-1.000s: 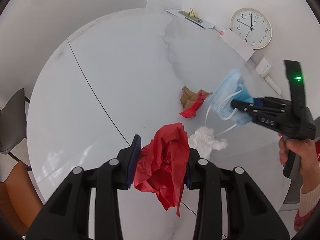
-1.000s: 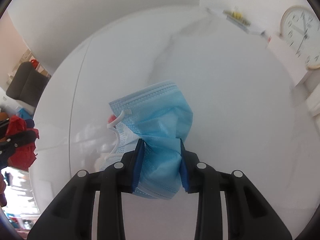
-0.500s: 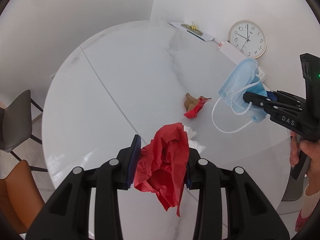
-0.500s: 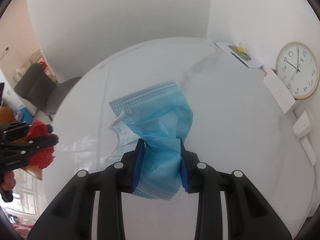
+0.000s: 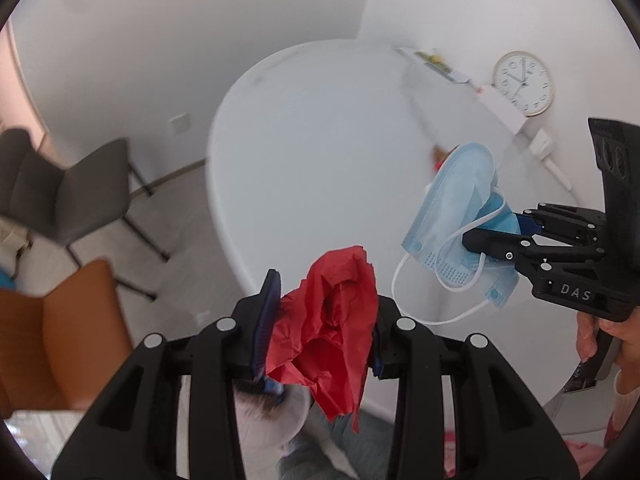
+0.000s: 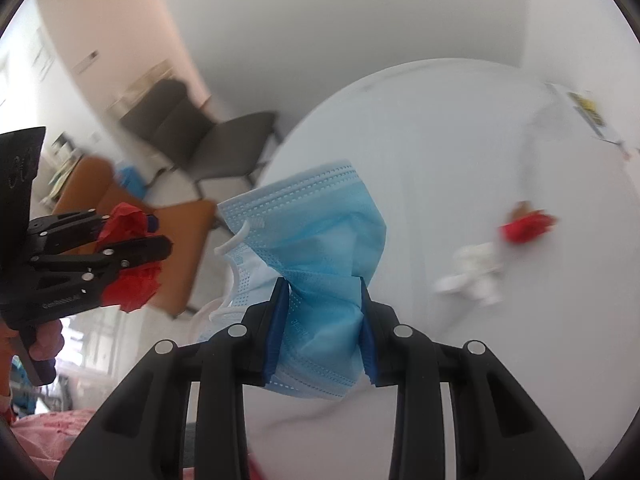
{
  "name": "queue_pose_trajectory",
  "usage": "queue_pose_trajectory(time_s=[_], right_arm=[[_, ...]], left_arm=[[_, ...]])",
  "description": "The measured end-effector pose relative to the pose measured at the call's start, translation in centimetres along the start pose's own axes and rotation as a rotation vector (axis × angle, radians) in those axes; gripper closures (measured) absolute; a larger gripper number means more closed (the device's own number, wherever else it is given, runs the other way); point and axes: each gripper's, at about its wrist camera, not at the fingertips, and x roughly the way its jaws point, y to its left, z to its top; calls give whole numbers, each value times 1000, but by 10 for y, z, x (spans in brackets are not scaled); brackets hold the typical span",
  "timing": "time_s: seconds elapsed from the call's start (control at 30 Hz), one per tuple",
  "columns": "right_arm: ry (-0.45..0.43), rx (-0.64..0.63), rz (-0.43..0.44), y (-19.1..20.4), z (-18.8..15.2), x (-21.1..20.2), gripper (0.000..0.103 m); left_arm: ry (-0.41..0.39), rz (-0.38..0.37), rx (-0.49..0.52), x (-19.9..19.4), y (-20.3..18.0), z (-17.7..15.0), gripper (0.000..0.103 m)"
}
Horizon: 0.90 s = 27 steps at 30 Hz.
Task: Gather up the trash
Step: 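Lift the red paper and blue mask and carry both over the wastebasket, then open the left tool to drop the red paper while the right tool drops the mask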
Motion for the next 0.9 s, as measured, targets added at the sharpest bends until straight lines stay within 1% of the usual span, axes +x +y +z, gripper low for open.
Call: queue_pose_trajectory(time_s=[0.13,0.27,0.4,0.5,0.53,0.6,0.67,0.7,0.77,0.83,0.9], right_arm=[[40,-52,37,57,-12,15,70],[74,-70,50,94,-23,29,70],[112,-79,50,116,-33,44,70],[138,-84,46,128,-40,49,70],[142,-87,42,130,-41,50,70],[155,-89,32,132,-43,52,70],[160,-87,26,134,-44,51,70],[160,-86,24,134,-45,50,70],[160,-87,19,136,-45,49,70],[160,-89,18,138,-45,49,70],[160,-93,18,140,-44,53,70]], left_arm=[[34,27,-45,-8,27,-37,67],[59,34,-68,-8,45,-63,67],[96,32,-70,2,55,-87,67],[139,8,-77,15,59,-103,64],[153,-1,-79,19,60,-110,63],[174,-14,-84,24,62,-119,56],[178,-26,-94,25,61,-126,44],[178,-29,-97,24,62,-128,42],[170,-30,-94,21,61,-131,32],[160,-29,-87,17,60,-132,27],[156,-29,-84,13,62,-132,26]])
